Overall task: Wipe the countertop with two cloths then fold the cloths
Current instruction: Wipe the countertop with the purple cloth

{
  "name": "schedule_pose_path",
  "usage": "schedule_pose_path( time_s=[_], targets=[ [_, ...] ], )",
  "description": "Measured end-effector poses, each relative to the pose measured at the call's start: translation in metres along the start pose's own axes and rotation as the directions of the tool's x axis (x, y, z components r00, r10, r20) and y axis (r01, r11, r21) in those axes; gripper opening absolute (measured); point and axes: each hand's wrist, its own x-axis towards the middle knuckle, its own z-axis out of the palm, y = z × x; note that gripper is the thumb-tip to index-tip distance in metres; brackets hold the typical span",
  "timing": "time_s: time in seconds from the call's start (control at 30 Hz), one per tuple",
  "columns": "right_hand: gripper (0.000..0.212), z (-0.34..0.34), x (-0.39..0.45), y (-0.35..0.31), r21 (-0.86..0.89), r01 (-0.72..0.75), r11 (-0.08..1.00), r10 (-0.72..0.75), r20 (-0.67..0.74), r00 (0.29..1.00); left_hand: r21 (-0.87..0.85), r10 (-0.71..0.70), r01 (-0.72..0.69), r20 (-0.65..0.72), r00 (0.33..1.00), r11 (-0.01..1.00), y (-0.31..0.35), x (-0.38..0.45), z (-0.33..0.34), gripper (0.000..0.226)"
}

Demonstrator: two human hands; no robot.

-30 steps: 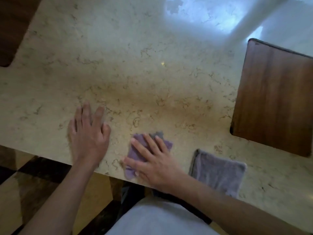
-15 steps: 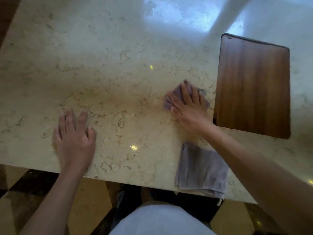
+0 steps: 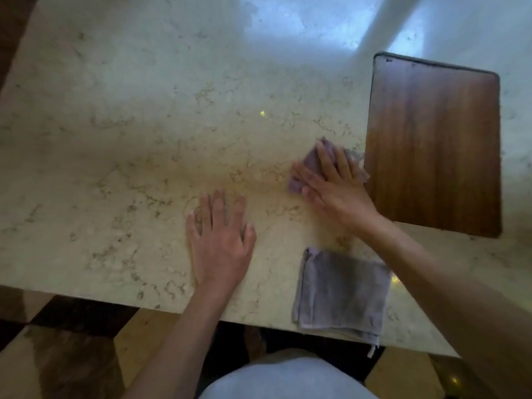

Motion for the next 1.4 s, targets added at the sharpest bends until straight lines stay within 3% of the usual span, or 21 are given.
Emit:
schedule_pose_path(
  time_s=[0.13, 0.2, 0.33, 0.43, 0.53, 0.6, 0.73, 0.87, 1.03, 1.13, 1.2, 1.27, 1.33, 1.4],
  targets=[
    [0.047, -0.001, -0.041, -0.002, 0.089, 0.129, 0.988, -0.139, 0.118, 0.983, 0.015, -0.012, 0.012, -0.014, 1.0, 1.0, 0.001, 0.0, 0.001, 0.06],
    [0.049, -0.008, -0.012, 0.012, 0.044, 0.084, 0.996, -0.086, 0.051, 0.995, 0.01, -0.004, 0.005, -0.009, 1.0, 1.0, 0.001, 0.001, 0.001, 0.06],
    [0.063, -0.015, 0.057, -0.003, -0.008, -0.17, 0.985, 0.168, -0.112, 0.979, -0.034, -0.028, 0.029, 0.016, 0.999, 0.999, 0.001, 0.002, -0.004, 0.06],
    [0.055, -0.002, 0.059, -0.07, 0.083, -0.105, 0.991, 0.108, -0.028, 0.994, -0.241, -0.075, 0.075, 0.008, 0.997, 0.968, -0.001, 0.002, -0.009, 0.058],
    [0.057, 0.025, 0.008, -0.15, 0.121, 0.087, 0.989, -0.087, -0.006, 0.996, -0.59, -0.194, 0.151, -0.01, 0.981, 0.793, -0.011, 0.0, -0.021, 0.052],
    [0.057, 0.045, -0.031, -0.176, 0.12, 0.148, 0.982, -0.145, -0.029, 0.989, -0.666, -0.279, 0.196, -0.019, 0.96, 0.72, -0.026, -0.008, -0.03, 0.048],
    [0.053, 0.051, -0.037, -0.154, 0.076, 0.048, 0.996, -0.037, -0.141, 0.989, -0.512, -0.284, 0.234, -0.019, 0.959, 0.826, -0.065, -0.031, -0.032, 0.05],
    [0.058, 0.046, -0.03, -0.177, 0.141, -0.19, 0.972, 0.202, -0.077, 0.976, -0.184, -0.106, 0.102, -0.013, 0.994, 0.978, -0.101, -0.048, -0.018, 0.055],
    [0.054, 0.067, -0.106, -0.24, 0.112, -0.038, 0.993, 0.048, -0.086, 0.995, -0.106, 0.006, -0.001, 0.045, 0.999, 0.994, -0.116, -0.05, -0.018, 0.058],
    [0.051, 0.044, -0.105, -0.237, 0.254, -0.048, 0.966, 0.06, -0.04, 0.997, -0.164, 0.008, 0.005, 0.08, 0.997, 0.987, -0.117, -0.049, -0.028, 0.059],
    [0.049, 0.021, -0.094, -0.227, 0.527, -0.097, 0.844, 0.144, -0.049, 0.988, -0.335, -0.074, 0.097, 0.083, 0.994, 0.937, -0.113, -0.051, -0.037, 0.057],
    [0.048, 0.001, -0.084, -0.206, 0.695, -0.169, 0.699, 0.331, -0.105, 0.938, -0.539, -0.195, 0.236, 0.134, 0.972, 0.809, -0.103, -0.056, -0.054, 0.054],
    [0.035, -0.012, -0.076, -0.185, 0.697, -0.271, 0.663, 0.48, -0.119, 0.869, -0.657, -0.311, 0.391, 0.242, 0.919, 0.645, -0.094, -0.065, -0.066, 0.045],
    [0.027, -0.016, -0.069, -0.178, 0.662, -0.385, 0.642, 0.508, 0.008, 0.861, -0.686, -0.4, 0.572, 0.418, 0.815, 0.449, -0.09, -0.074, -0.071, 0.034]
  ],
)
